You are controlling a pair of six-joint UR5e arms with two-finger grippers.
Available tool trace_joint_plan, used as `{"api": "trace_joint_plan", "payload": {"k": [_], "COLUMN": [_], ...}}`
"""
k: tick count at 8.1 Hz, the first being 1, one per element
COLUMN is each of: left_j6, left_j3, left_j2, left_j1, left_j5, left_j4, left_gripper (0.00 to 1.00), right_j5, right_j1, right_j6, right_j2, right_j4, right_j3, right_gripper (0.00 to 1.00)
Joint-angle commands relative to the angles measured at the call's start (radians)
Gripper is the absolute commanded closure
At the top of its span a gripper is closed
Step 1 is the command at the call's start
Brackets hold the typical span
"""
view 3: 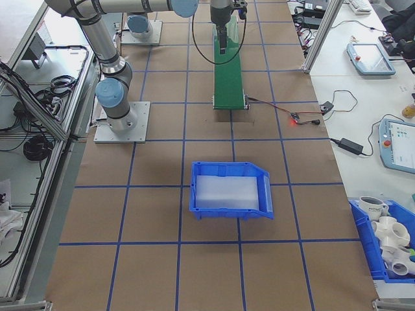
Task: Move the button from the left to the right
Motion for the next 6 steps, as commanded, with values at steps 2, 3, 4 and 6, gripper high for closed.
{"api": "trace_joint_plan", "payload": {"k": [2,3,4,6], "left_j6": [0.012,0.013,0.013,0.015], "left_j3": [-0.002,0.0,0.0,0.004], "left_j2": [-0.009,-0.02,-0.026,-0.024], "left_j1": [0.0,0.0,0.0,0.0], "left_j5": [0.206,0.268,0.267,0.264], "left_j4": [0.0,0.003,0.004,0.003], "left_gripper": [0.0,0.0,0.0,0.0], "right_j5": [0.0,0.0,0.0,0.002], "right_j1": [0.0,0.0,0.0,0.0], "right_j6": [0.0,0.002,0.002,0.002], "right_j2": [0.0,0.0,0.0,0.014], "right_j4": [0.0,0.0,0.0,-0.018], "right_j3": [0.0,0.0,0.0,-0.002], "right_gripper": [0.0,0.0,0.0,0.0]}}
